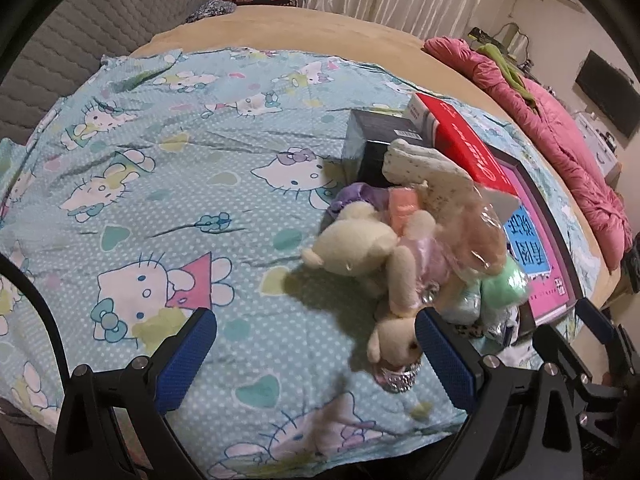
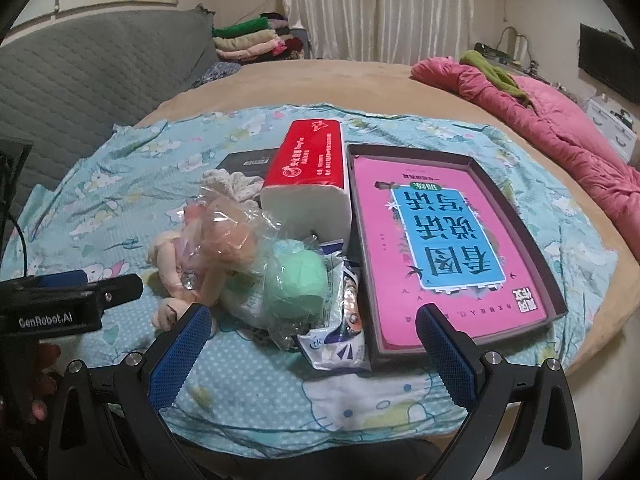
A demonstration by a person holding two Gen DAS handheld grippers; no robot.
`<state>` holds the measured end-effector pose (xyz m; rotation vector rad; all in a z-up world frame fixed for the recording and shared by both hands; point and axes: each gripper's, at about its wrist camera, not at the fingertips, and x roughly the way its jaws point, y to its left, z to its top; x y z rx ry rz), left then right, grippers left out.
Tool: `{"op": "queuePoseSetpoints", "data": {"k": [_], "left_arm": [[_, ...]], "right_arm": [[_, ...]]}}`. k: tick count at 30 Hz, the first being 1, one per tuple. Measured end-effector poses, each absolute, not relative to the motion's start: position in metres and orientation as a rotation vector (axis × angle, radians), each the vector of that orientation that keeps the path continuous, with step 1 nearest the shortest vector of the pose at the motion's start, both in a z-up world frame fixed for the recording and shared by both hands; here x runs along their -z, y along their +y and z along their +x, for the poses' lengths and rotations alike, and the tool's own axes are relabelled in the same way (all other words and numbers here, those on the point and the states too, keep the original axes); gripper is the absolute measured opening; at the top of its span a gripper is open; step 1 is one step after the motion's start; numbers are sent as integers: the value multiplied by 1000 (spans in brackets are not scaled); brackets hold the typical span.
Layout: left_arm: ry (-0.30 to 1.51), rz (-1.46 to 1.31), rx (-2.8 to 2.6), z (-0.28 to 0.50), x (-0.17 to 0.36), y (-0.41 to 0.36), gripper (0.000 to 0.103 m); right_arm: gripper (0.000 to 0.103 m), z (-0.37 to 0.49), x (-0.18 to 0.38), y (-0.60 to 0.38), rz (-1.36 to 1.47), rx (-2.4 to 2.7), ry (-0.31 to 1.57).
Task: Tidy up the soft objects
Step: 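Reach the right gripper to the bagged green ball while the left gripper reaches the bagged peach ball, then close the right gripper on the green ball while the left gripper grasps the peach ball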
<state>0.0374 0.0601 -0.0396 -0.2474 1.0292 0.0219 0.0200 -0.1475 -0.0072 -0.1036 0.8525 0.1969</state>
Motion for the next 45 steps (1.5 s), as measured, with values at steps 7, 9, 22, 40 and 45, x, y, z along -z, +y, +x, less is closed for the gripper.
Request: {"op": "queuePoseSetpoints", "data": {"k": [7,9,22,40,45], "left_arm": [[956,-248,130,49,8,32,100],[956,-231,174,56,2,17,100],[1039,-156,237,97,12,-25,77],[1093,-111,243,108,24,-33,52],[1092,-143,273,105,24,-34,45]], "right_arm": [[102,32,15,-152,-82,-182,879],[102,34,18,-154,-76,-181,891],[98,50,27,-151,-75,-215,865],[44,68,45,-150,-14,-319,935],[44,67,40,-164,70,-321,916]]}}
